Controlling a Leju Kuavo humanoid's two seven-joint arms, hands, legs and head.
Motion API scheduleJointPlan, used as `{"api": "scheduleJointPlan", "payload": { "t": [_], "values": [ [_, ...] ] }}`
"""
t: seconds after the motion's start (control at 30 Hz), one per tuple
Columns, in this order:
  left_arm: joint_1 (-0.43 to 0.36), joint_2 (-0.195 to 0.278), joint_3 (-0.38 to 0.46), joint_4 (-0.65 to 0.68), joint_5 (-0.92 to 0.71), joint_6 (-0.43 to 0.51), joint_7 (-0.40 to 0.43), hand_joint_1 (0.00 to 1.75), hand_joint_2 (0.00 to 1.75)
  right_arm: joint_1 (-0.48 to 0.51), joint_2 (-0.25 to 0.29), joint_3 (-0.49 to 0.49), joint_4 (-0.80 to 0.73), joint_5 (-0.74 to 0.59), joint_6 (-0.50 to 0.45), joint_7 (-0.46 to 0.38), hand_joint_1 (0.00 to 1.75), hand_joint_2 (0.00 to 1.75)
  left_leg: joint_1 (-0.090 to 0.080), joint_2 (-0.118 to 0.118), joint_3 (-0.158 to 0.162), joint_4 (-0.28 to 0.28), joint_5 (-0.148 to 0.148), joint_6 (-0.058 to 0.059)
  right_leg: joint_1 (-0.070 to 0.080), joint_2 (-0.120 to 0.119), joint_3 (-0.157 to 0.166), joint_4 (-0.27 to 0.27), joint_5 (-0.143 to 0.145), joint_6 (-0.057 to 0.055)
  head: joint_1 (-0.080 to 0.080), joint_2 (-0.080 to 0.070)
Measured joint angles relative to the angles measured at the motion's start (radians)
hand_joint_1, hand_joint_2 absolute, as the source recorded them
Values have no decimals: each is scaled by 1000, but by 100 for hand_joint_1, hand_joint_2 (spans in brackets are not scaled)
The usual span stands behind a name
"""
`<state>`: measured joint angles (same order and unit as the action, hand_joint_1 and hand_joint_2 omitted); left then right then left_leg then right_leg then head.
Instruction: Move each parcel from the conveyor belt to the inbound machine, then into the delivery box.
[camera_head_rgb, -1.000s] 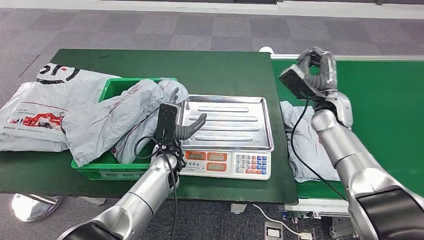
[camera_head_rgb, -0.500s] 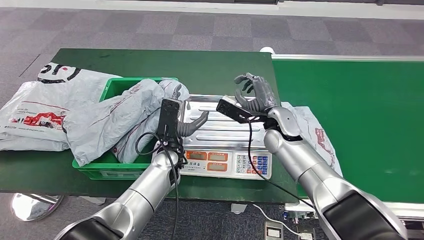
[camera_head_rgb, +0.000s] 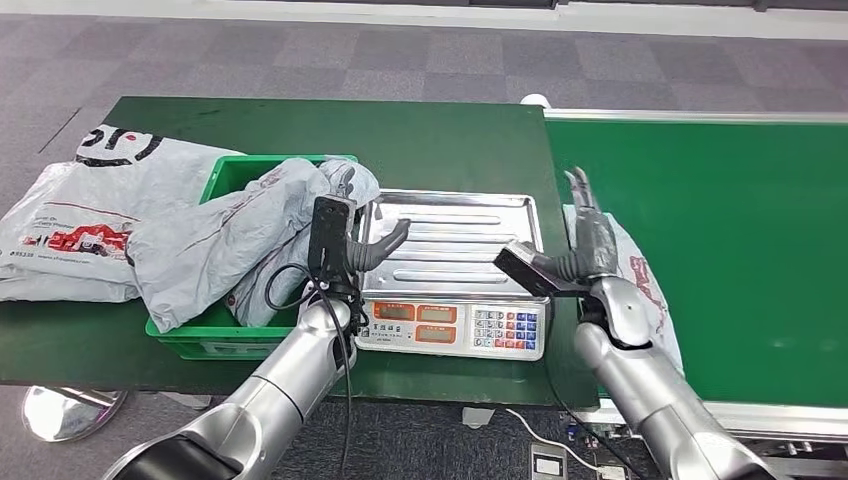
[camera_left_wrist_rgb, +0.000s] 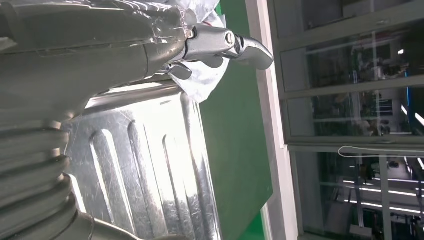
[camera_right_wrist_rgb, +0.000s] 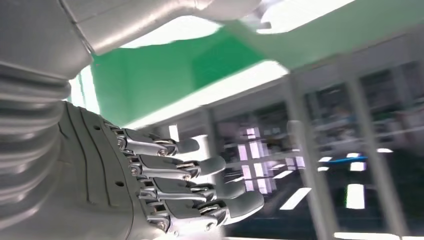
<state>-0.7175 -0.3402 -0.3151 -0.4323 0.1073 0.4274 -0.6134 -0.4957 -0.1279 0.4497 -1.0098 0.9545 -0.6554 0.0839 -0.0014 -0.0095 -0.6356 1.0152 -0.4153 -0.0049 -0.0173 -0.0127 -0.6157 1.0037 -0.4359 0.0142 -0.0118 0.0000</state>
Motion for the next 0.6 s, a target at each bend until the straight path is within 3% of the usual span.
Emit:
{"api": "scheduleJointPlan", "payload": {
  "t": [0.27,0.6],
  "values": [
    [17,23,0,-9,22,2,-18,0,175,232,-87,-233,-60,71,10,71,0,175,0,1,0,0,-1,0,0,0,0,0,-1,1,0,0],
    [35,36,0,-27,26,-6,-21,0,175,367,-117,-412,-104,95,212,156,0,175,0,3,0,0,-1,0,0,1,0,0,-1,1,0,0]
  ]
}}
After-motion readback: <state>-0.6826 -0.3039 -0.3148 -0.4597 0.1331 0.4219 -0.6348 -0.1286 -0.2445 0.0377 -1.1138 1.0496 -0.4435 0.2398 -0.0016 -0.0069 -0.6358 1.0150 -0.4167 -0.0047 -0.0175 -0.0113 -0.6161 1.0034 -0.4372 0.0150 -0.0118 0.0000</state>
